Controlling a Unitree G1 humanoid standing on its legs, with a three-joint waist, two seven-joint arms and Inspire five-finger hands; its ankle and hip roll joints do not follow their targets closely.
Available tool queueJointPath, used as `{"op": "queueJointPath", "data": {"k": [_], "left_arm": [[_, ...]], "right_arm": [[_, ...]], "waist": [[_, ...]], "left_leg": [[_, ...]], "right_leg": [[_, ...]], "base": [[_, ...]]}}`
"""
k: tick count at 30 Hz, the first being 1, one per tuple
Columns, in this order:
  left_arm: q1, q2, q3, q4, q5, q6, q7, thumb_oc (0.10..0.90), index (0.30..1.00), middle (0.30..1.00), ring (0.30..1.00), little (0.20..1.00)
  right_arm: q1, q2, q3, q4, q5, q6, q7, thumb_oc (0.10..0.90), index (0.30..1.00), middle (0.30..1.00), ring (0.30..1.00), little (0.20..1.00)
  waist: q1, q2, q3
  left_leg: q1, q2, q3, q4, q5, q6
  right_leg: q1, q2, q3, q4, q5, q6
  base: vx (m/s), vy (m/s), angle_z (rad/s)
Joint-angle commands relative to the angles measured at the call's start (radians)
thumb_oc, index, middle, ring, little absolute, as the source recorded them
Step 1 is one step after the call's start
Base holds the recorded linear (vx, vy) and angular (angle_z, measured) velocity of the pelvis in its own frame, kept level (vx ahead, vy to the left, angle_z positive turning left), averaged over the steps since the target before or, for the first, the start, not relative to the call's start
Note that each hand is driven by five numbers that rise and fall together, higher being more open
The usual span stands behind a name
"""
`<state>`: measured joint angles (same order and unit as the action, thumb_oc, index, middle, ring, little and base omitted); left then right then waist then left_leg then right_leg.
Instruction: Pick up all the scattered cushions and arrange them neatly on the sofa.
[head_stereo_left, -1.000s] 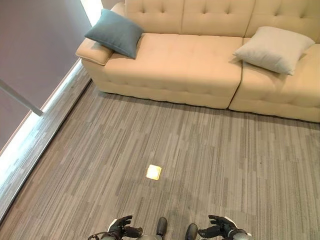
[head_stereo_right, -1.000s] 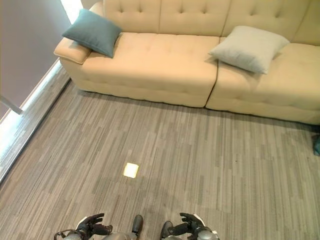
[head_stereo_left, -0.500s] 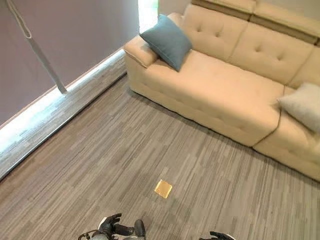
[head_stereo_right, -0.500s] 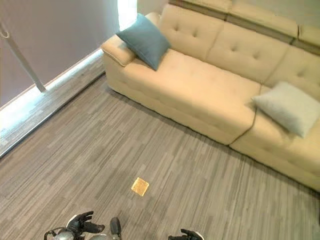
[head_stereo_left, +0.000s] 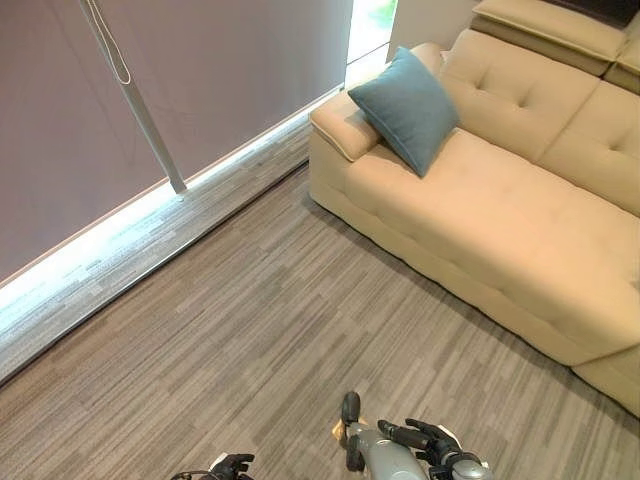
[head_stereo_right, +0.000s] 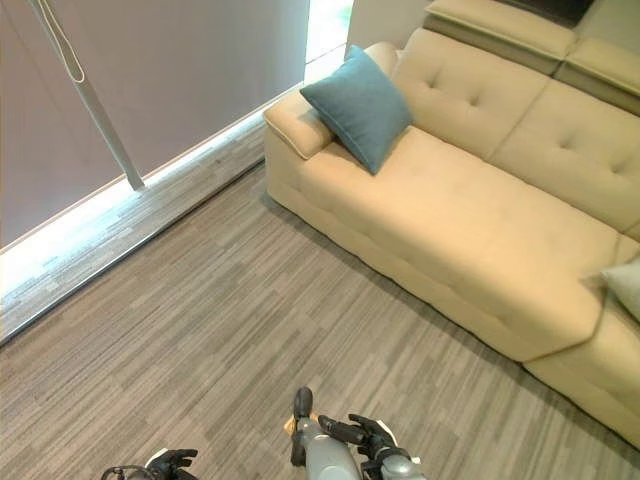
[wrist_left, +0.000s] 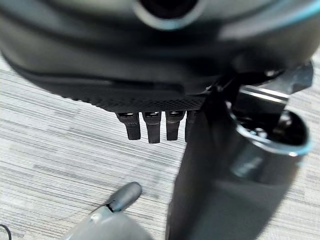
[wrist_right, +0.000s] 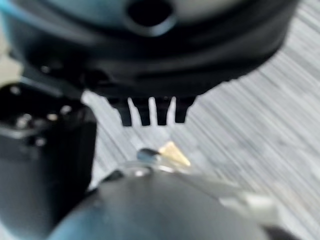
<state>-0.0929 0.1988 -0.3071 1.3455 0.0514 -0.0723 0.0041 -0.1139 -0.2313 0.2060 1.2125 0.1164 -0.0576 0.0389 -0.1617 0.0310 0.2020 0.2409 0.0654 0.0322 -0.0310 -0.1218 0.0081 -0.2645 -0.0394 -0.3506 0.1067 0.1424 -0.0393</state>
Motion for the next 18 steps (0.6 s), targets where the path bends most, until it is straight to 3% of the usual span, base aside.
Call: {"op": "queueJointPath", "data": {"k": [1,4,5,6,7,8,9,11,13,14,15,16,18], "left_arm": [[0.012,0.001,-0.006,0.034,0.059,-0.013,-0.019,0.800,0.900,0.900,0.900,0.900],[0.029,-0.013,0.013,0.037,0.022,-0.013,-0.023,0.800,0.900,0.900,0.900,0.900],[0.035,-0.014,0.015,0.033,0.011,-0.013,-0.024,0.800,0.900,0.900,0.900,0.900],[0.033,-0.014,0.015,0.019,-0.002,-0.012,-0.027,0.800,0.900,0.900,0.900,0.900],[0.026,-0.013,0.012,0.002,-0.008,-0.012,-0.019,0.800,0.900,0.900,0.900,0.900],[0.020,-0.010,0.010,-0.005,-0.011,-0.011,-0.008,0.800,0.900,0.900,0.900,0.900],[0.014,-0.008,0.011,-0.013,-0.024,-0.011,0.008,0.800,0.900,0.900,0.900,0.900],[0.011,-0.008,0.022,-0.040,-0.062,-0.024,0.023,0.800,0.900,0.900,0.900,0.900],[0.020,-0.010,0.020,-0.048,-0.074,-0.034,0.020,0.800,0.900,0.900,0.900,0.900],[0.019,-0.012,-0.002,-0.044,-0.049,-0.038,0.024,0.800,0.900,0.900,0.900,0.900],[0.013,-0.007,-0.016,-0.037,-0.033,-0.035,0.033,0.800,0.900,0.900,0.900,0.900],[0.013,-0.007,-0.016,-0.036,-0.033,-0.035,0.033,0.800,0.900,0.900,0.900,0.900],[-0.002,0.007,-0.024,-0.016,-0.012,-0.029,0.052,0.800,0.900,0.900,0.900,0.900]], "right_arm": [[0.085,-0.025,0.032,0.078,-0.031,0.022,-0.005,0.800,0.900,0.900,0.900,0.900],[0.090,-0.031,0.017,0.097,-0.011,0.022,-0.001,0.800,0.900,0.900,0.900,0.900],[0.089,-0.034,0.018,0.098,-0.008,0.020,-0.003,0.800,0.900,0.900,0.900,0.900],[0.084,-0.040,0.021,0.093,-0.006,0.018,-0.005,0.800,0.900,0.900,0.900,0.900],[0.072,-0.046,0.027,0.089,-0.004,0.017,-0.012,0.800,0.900,0.900,0.900,0.900],[0.067,-0.052,0.032,0.088,-0.006,0.018,-0.018,0.800,0.900,0.900,0.900,0.900],[0.059,-0.055,0.038,0.086,-0.004,0.018,-0.024,0.800,0.900,0.900,0.900,0.900],[0.054,-0.062,0.040,0.079,0.008,0.010,-0.039,0.800,0.900,0.900,0.900,0.900],[0.051,-0.067,0.040,0.072,0.018,0.003,-0.041,0.800,0.900,0.900,0.900,0.900],[0.042,-0.067,0.048,0.073,0.005,0.000,-0.046,0.800,0.900,0.900,0.900,0.900],[0.033,-0.067,0.062,0.070,-0.006,-0.001,-0.051,0.800,0.900,0.900,0.900,0.900],[0.033,-0.067,0.062,0.070,-0.006,-0.001,-0.051,0.800,0.900,0.900,0.900,0.900],[0.025,-0.062,0.082,0.084,-0.034,0.004,-0.055,0.800,0.900,0.900,0.900,0.900]], "waist": [[-0.050,-0.024,-0.020],[-0.056,0.001,-0.028],[-0.053,-0.006,-0.025],[-0.036,-0.020,-0.011],[-0.016,-0.039,0.003],[-0.002,-0.066,0.008],[0.021,-0.075,0.017],[0.058,-0.091,0.021],[0.085,-0.094,0.022],[0.100,-0.090,0.020],[0.122,-0.082,0.022],[0.122,-0.082,0.022],[0.143,-0.089,0.019]], "left_leg": [[0.058,-0.118,-0.018,0.068,-0.082,-0.031],[0.003,-0.075,0.017,0.264,0.072,-0.111],[-0.054,-0.050,0.036,0.407,0.155,-0.147],[-0.121,-0.020,0.050,0.550,0.220,-0.156],[-0.181,-0.018,0.056,0.685,0.245,-0.147],[-0.229,-0.019,0.083,0.759,0.229,-0.122],[-0.291,-0.003,0.108,0.793,0.181,-0.098],[-0.387,-0.002,0.121,0.725,0.122,-0.067],[-0.423,-0.016,0.092,0.533,0.085,-0.050],[-0.428,-0.027,0.038,0.305,0.116,-0.051],[-0.427,-0.027,-0.038,0.161,0.156,-0.057],[-0.423,-0.028,-0.038,0.153,0.161,-0.057],[-0.475,-0.031,-0.171,0.016,0.206,-0.073]], "right_leg": [[0.060,-0.025,0.075,-0.072,-0.032,0.139],[0.111,0.012,0.111,-0.036,-0.083,0.088],[0.138,0.017,0.125,-0.038,-0.100,0.065],[0.177,0.028,0.144,-0.041,-0.121,0.038],[0.206,0.033,0.161,-0.047,-0.132,0.020],[0.236,0.026,0.175,-0.061,-0.145,0.009],[0.265,0.031,0.188,-0.069,-0.159,0.004],[0.330,0.029,0.216,-0.097,-0.181,0.015],[0.378,0.032,0.256,-0.120,-0.198,0.037],[0.409,0.039,0.292,-0.130,-0.212,0.053],[0.434,0.046,0.320,-0.129,-0.224,0.057],[0.434,0.046,0.319,-0.129,-0.224,0.057],[0.470,0.048,0.363,-0.125,-0.250,0.066]], "base": [[0.43,-0.139,0.29],[0.41,-0.181,0.13],[0.34,-0.225,-0.19],[0.34,-0.267,-0.42],[0.34,-0.283,-0.50],[0.36,-0.249,-0.70],[0.41,-0.172,-0.58],[0.42,-0.033,-0.28],[0.49,0.127,-0.33],[0.57,0.202,-0.59],[0.42,0.147,-0.66],[0.33,0.086,-0.76],[0.49,0.121,-1.35]]}}
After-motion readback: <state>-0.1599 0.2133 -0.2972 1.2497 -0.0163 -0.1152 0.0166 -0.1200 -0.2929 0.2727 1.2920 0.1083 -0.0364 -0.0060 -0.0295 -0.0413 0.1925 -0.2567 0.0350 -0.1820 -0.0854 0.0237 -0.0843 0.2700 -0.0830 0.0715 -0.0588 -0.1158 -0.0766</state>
